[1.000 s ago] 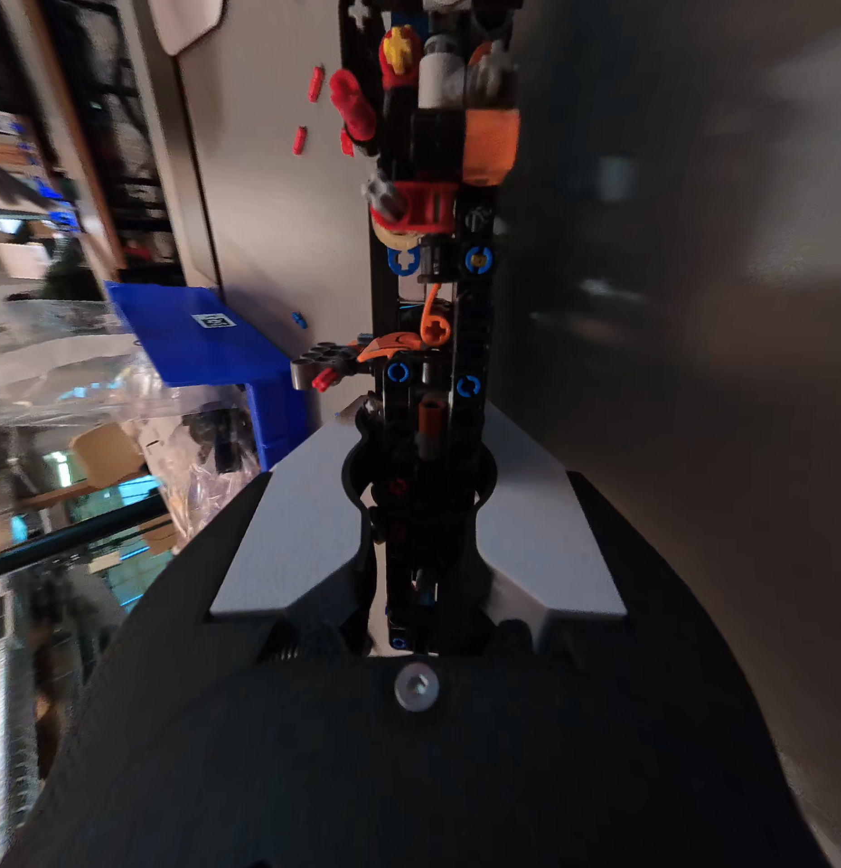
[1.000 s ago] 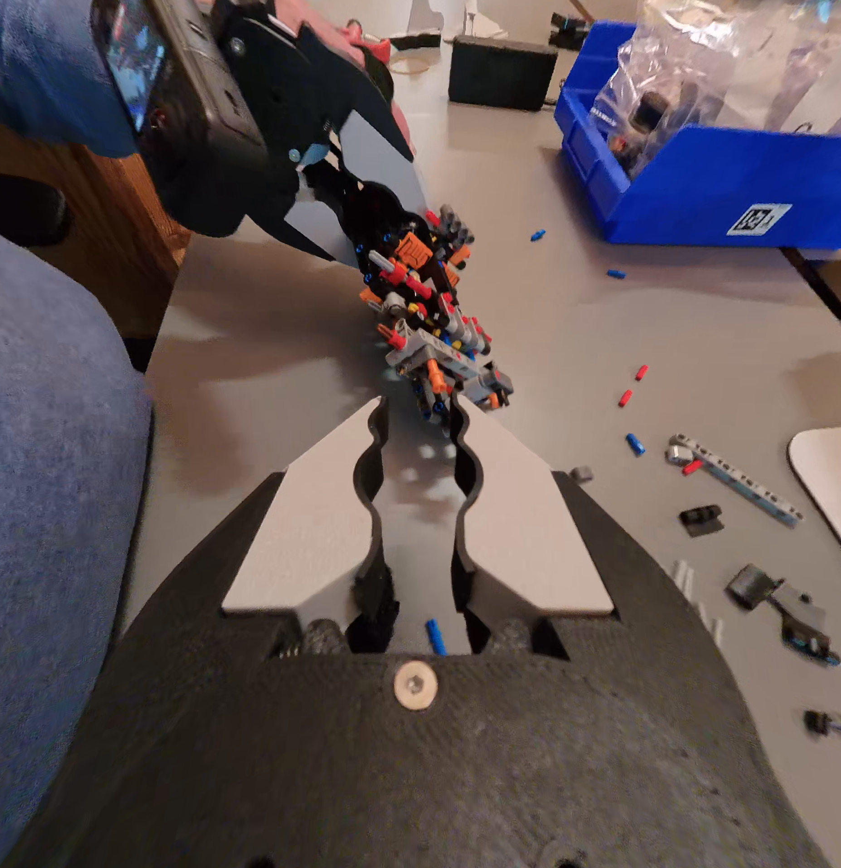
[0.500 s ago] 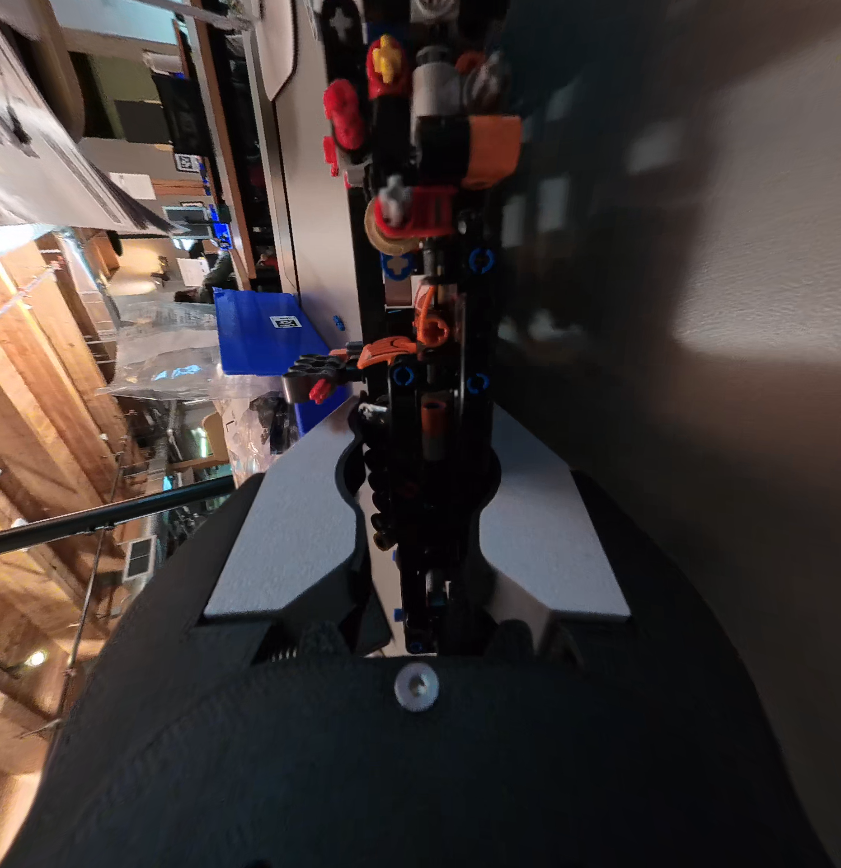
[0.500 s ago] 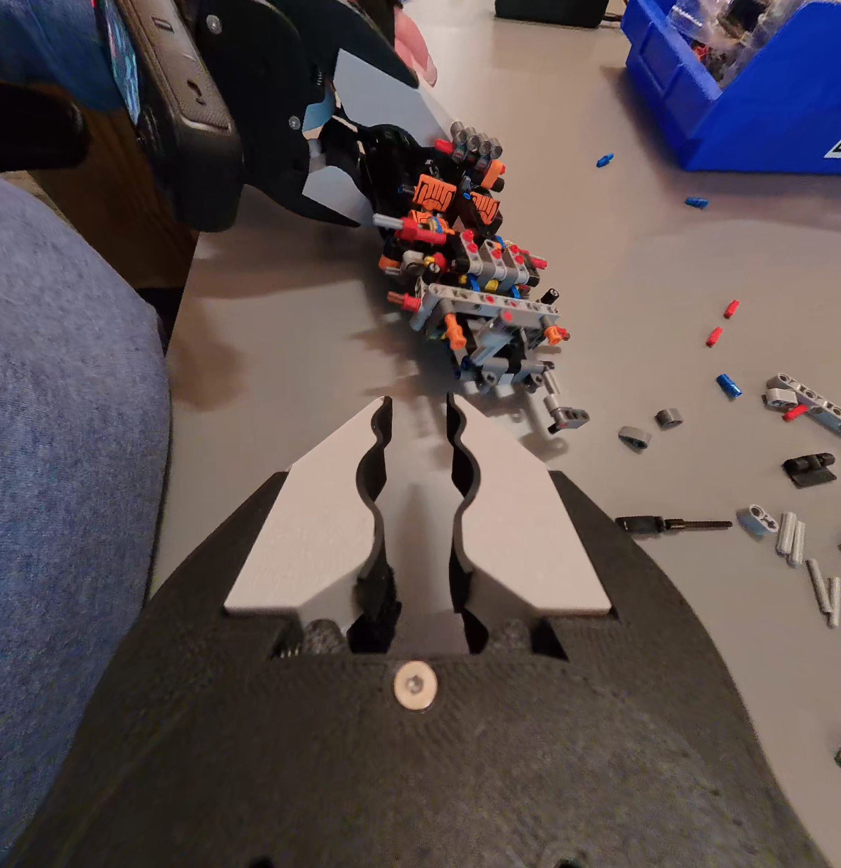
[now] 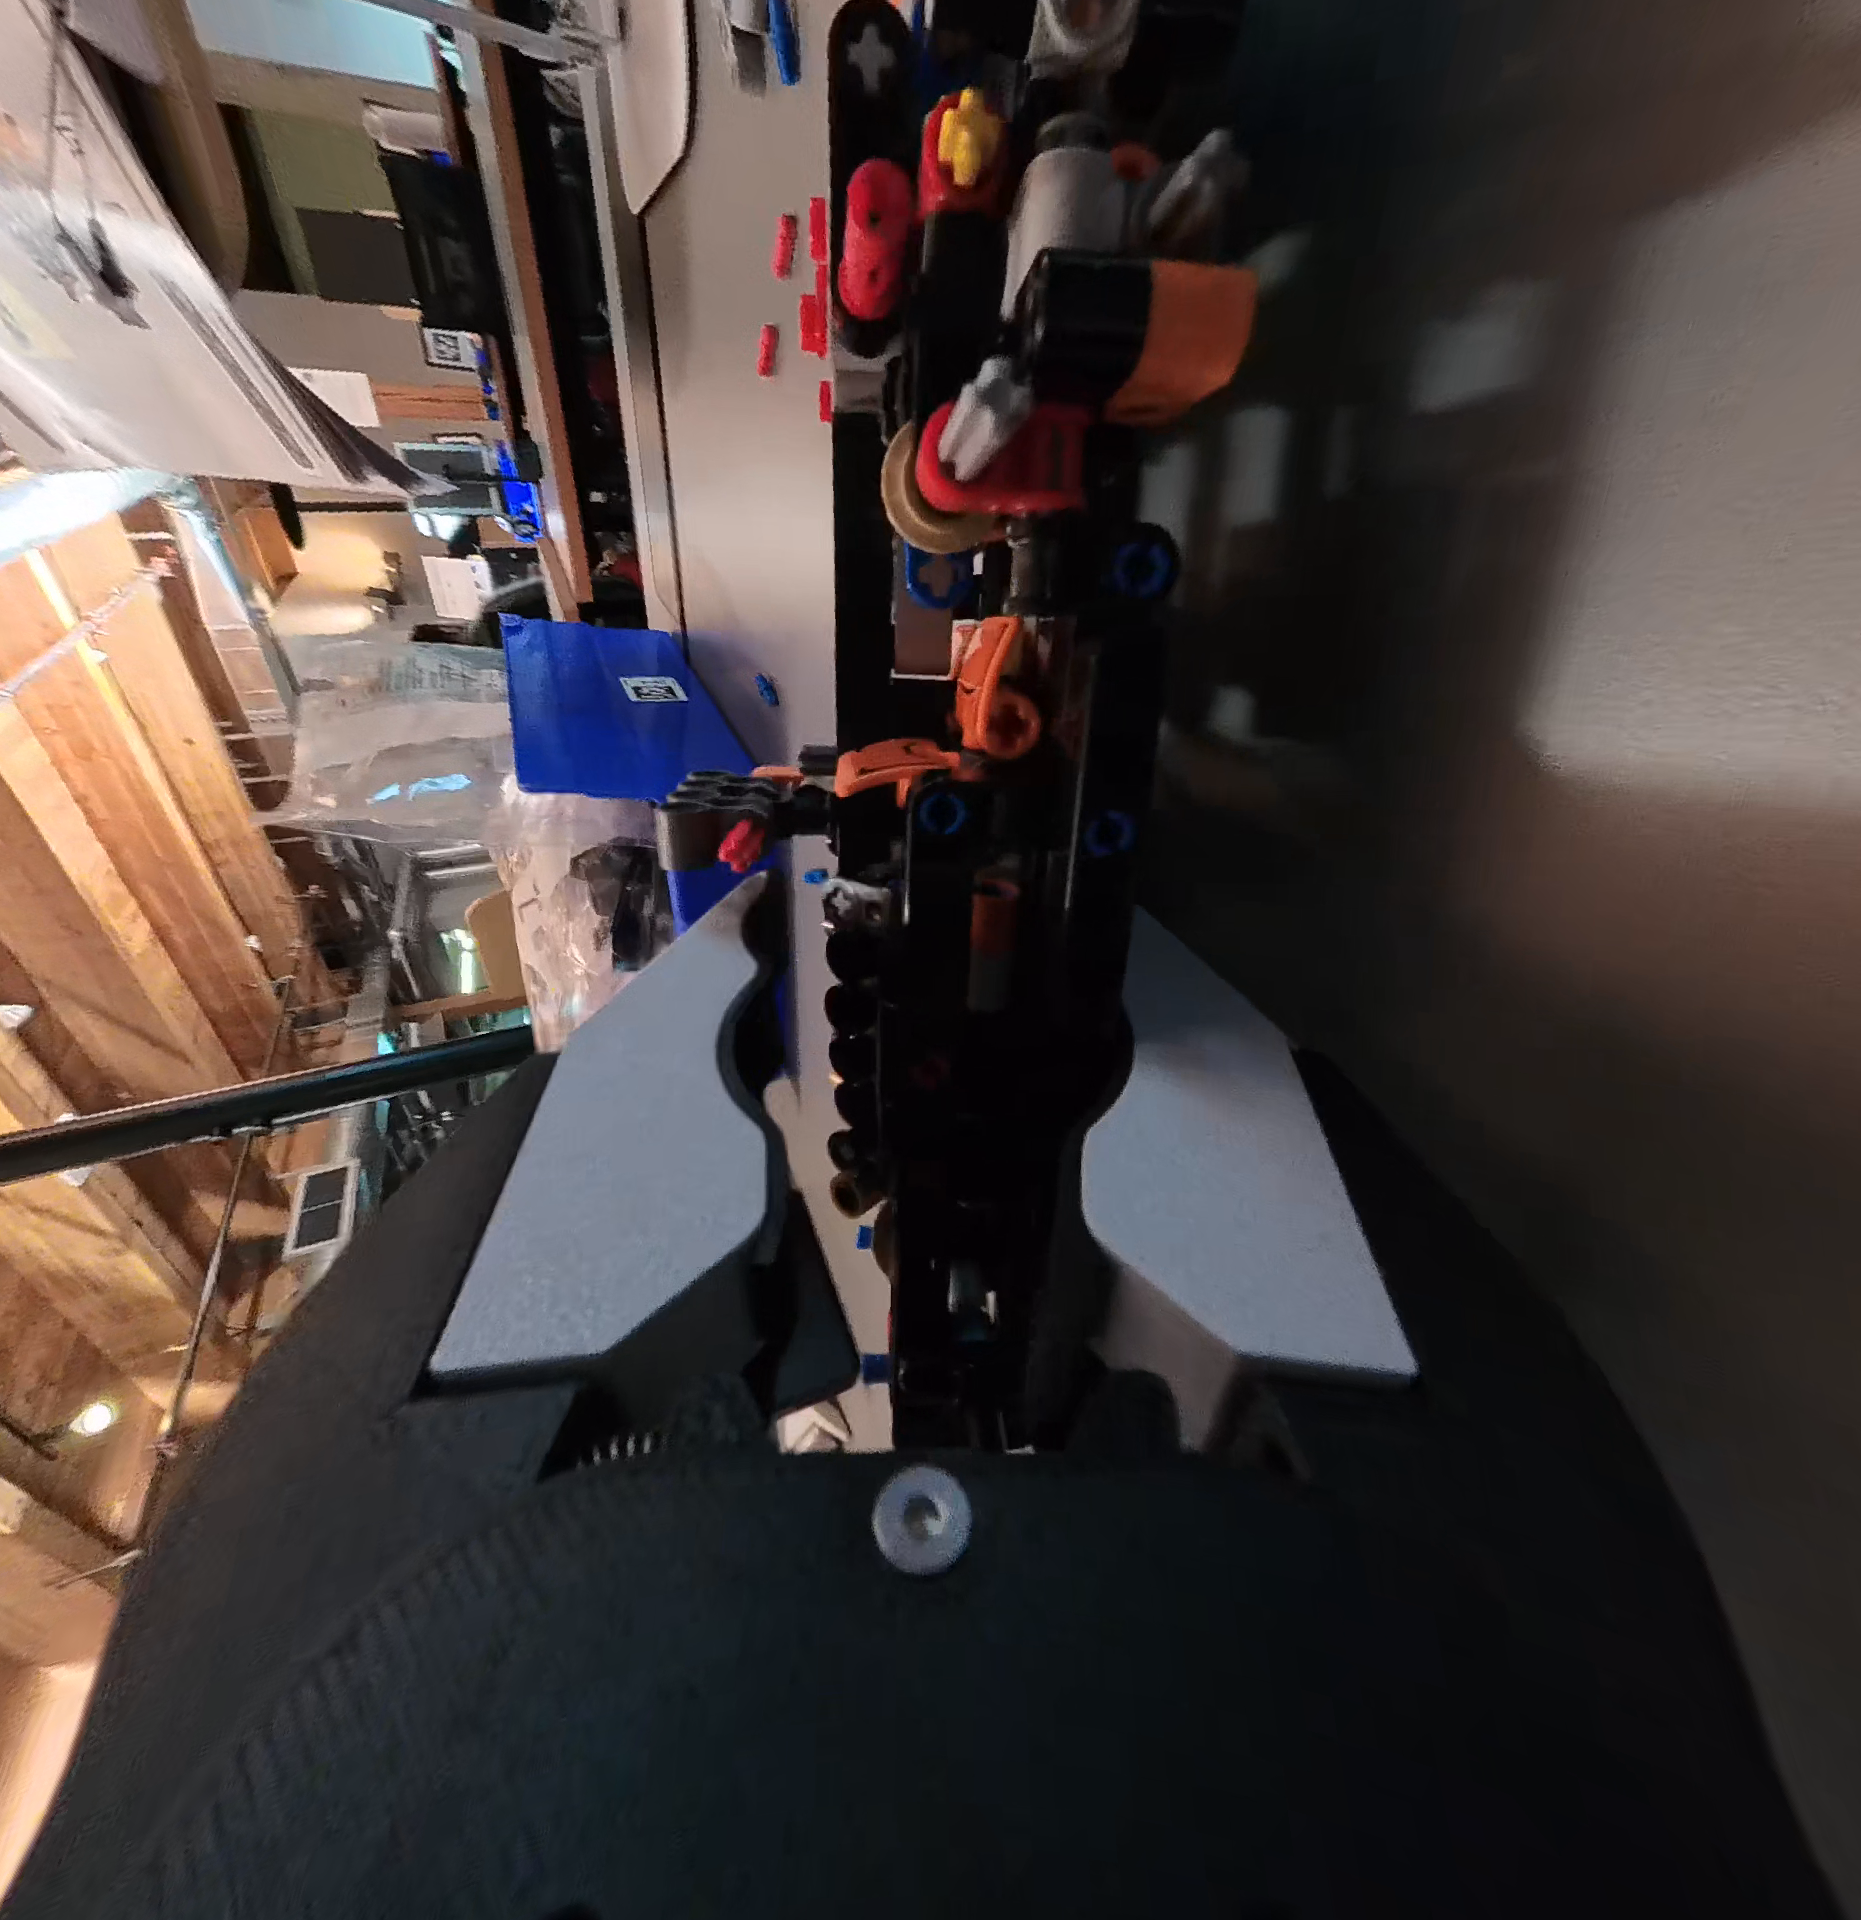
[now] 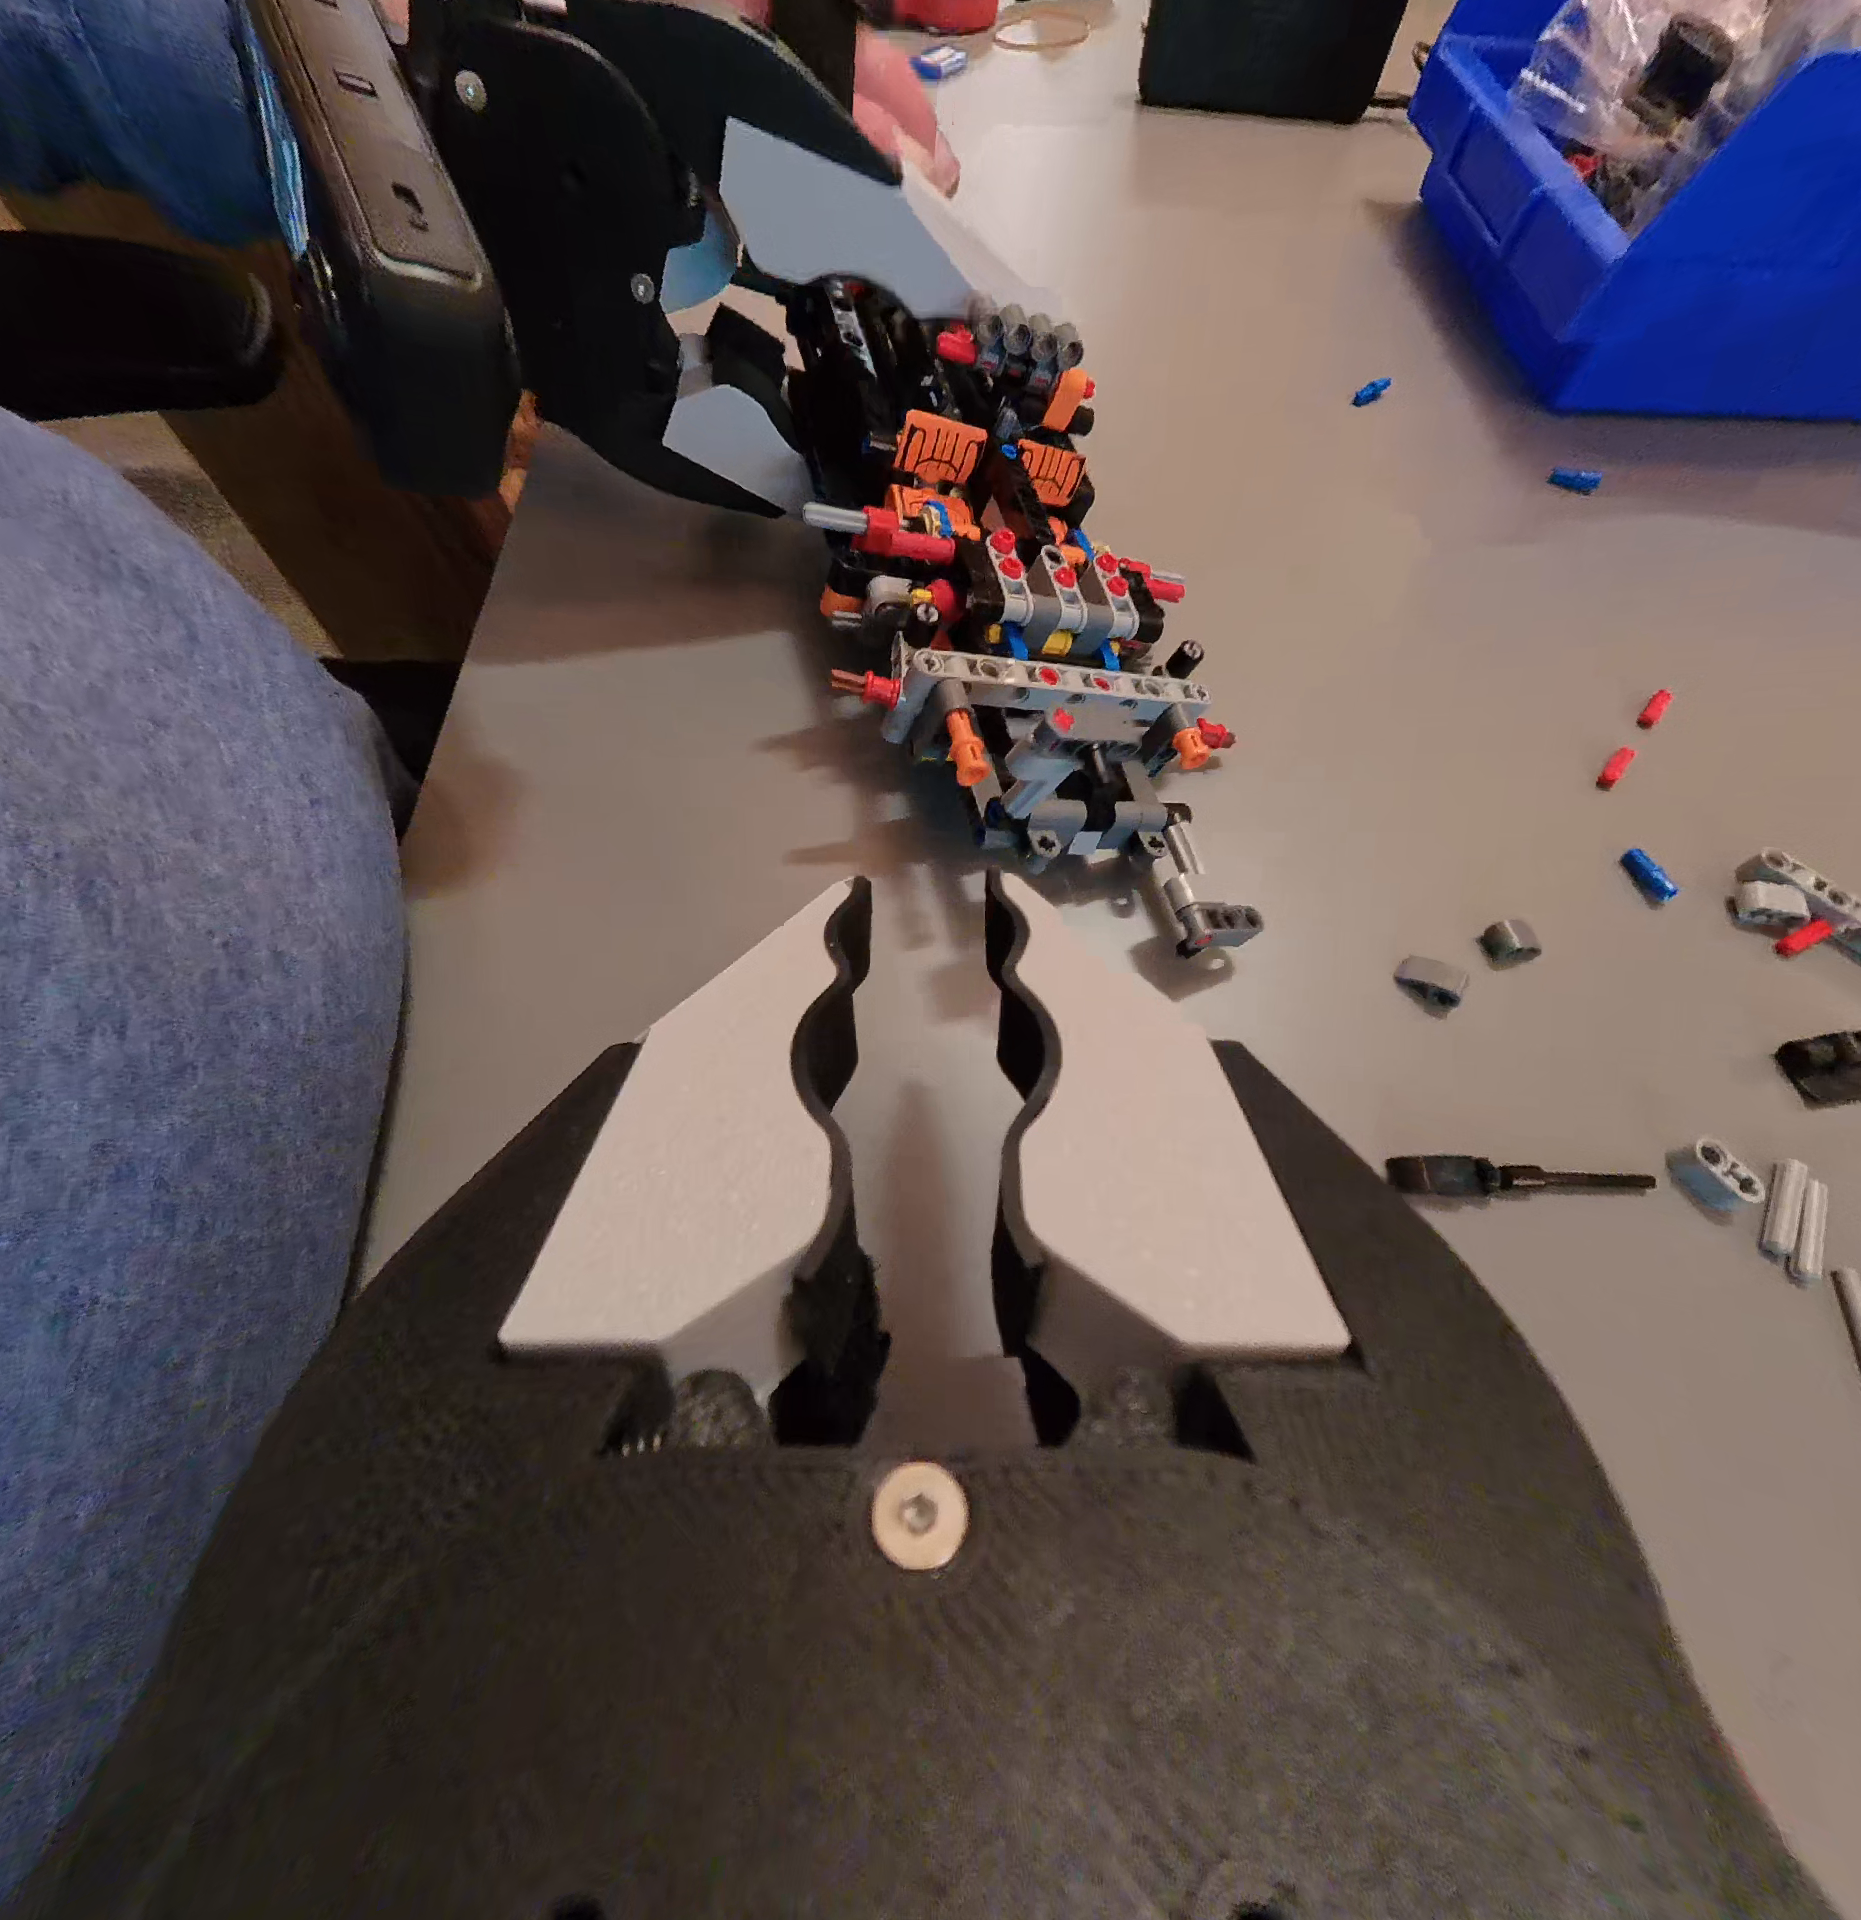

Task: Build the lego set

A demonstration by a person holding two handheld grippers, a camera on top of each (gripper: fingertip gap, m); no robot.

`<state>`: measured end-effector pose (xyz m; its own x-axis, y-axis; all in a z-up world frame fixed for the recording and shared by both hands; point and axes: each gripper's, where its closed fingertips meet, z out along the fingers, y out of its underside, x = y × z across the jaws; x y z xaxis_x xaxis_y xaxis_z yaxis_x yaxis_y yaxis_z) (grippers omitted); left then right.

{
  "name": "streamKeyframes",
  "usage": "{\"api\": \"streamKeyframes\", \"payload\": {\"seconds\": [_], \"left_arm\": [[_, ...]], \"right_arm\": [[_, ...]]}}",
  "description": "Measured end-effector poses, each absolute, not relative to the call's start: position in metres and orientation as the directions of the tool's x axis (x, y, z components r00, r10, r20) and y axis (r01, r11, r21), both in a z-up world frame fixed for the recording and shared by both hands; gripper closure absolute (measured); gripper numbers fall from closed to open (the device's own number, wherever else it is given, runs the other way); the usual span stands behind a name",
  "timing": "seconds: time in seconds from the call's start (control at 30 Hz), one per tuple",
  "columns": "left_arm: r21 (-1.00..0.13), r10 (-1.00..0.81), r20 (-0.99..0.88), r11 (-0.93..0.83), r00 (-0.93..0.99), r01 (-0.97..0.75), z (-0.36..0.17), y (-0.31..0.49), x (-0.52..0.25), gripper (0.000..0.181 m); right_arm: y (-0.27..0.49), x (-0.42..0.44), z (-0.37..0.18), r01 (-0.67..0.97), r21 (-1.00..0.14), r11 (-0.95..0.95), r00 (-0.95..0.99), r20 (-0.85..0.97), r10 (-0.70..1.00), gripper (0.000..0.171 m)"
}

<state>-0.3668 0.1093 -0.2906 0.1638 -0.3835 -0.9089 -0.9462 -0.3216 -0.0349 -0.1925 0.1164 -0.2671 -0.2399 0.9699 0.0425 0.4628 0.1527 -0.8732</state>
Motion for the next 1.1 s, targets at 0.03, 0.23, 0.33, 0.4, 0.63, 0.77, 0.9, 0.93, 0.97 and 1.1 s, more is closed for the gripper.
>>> {"api": "streamKeyframes", "payload": {"seconds": [0.03, 0.23, 0.33, 0.4, 0.63, 0.77, 0.9, 0.93, 0.97, 1.1], "left_arm": [[-0.039, -0.387, -0.905, -0.334, 0.175, -0.942, -0.292, 0.108, -0.368, 0.131], [-0.008, -0.368, -0.919, -0.347, 0.144, -0.938, -0.287, 0.108, -0.370, 0.123], [0.015, -0.369, -0.921, -0.354, 0.124, -0.935, -0.284, 0.109, -0.374, 0.117], [0.013, -0.384, -0.913, -0.373, 0.141, -0.928, -0.283, 0.109, -0.378, 0.113], [0.049, -0.505, -0.829, -0.494, 0.240, -0.868, -0.288, 0.093, -0.392, 0.115], [0.041, -0.565, -0.758, -0.541, 0.327, -0.840, -0.292, 0.082, -0.393, 0.116], [-0.031, -0.578, -0.700, -0.561, 0.418, -0.827, -0.293, 0.075, -0.388, 0.111], [-0.046, -0.583, -0.684, -0.566, 0.439, -0.823, -0.293, 0.073, -0.387, 0.109], [-0.065, -0.589, -0.655, -0.580, 0.473, -0.812, -0.295, 0.069, -0.385, 0.109], [-0.111, -0.573, -0.633, -0.599, 0.521, -0.793, -0.295, 0.065, -0.384, 0.108]], "right_arm": [[0.118, -0.195, -0.264, 0.453, -0.877, 0.160, -0.233, 0.056, 0.971, 0.150], [0.096, -0.215, -0.238, 0.344, -0.900, 0.268, -0.335, 0.149, 0.930, 0.147], [0.092, -0.233, -0.248, 0.395, -0.846, 0.358, -0.356, 0.219, 0.909, 0.143], [0.092, -0.243, -0.261, 0.446, -0.816, 0.366, -0.367, 0.206, 0.907, 0.139], [0.097, -0.252, -0.278, 0.505, -0.761, 0.407, -0.362, 0.241, 0.900, 0.144], [0.104, -0.255, -0.280, 0.525, -0.746, 0.408, -0.346, 0.251, 0.904, 0.148], [0.107, -0.255, -0.280, 0.525, -0.739, 0.422, -0.355, 0.260, 0.898, 0.148], [0.108, -0.255, -0.282, 0.530, -0.729, 0.433, -0.357, 0.271, 0.894, 0.148], [0.110, -0.254, -0.285, 0.539, -0.714, 0.447, -0.359, 0.285, 0.889, 0.153], [0.112, -0.256, -0.288, 0.531, -0.715, 0.455, -0.365, 0.292, 0.884, 0.157]]}}
